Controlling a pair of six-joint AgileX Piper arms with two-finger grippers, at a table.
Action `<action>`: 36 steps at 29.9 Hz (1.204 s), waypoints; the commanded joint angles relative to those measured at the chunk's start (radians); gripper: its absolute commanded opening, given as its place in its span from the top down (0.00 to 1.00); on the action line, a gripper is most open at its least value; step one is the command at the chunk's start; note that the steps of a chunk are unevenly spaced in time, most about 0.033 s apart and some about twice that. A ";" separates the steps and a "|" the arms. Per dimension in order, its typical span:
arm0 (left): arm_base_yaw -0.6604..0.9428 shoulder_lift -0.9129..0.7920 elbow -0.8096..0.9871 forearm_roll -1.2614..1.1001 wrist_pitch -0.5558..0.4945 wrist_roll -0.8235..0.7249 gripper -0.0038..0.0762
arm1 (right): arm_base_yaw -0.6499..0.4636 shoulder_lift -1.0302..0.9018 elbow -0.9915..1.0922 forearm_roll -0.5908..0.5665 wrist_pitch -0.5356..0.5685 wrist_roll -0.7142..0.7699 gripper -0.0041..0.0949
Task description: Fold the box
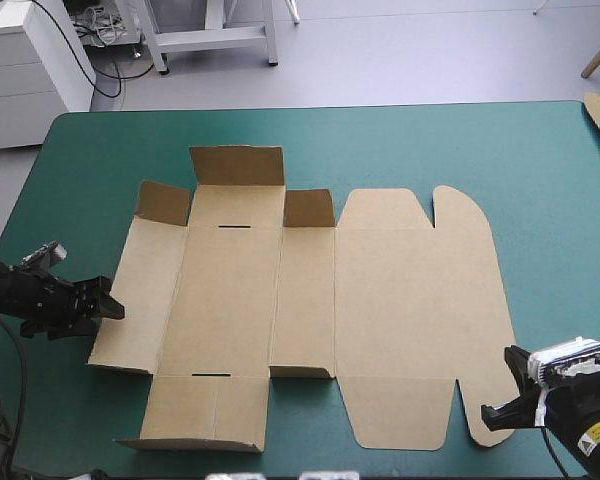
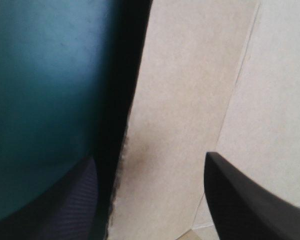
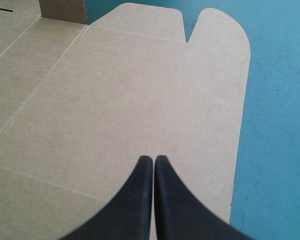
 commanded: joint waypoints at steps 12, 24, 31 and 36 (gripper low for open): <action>-0.194 0.035 -0.013 -0.018 0.079 0.007 0.40 | -0.006 0.009 -0.026 -0.004 -0.075 -0.034 0.96; -0.197 0.032 -0.013 -0.183 0.089 0.030 0.41 | -0.006 0.009 -0.026 -0.004 -0.071 -0.034 0.96; -0.197 -0.003 -0.013 -0.146 0.089 0.002 0.61 | -0.006 0.009 -0.026 -0.004 -0.064 -0.036 0.96; -0.197 -0.029 -0.013 -0.121 0.089 -0.025 0.89 | -0.006 0.009 -0.026 -0.004 -0.066 -0.036 0.96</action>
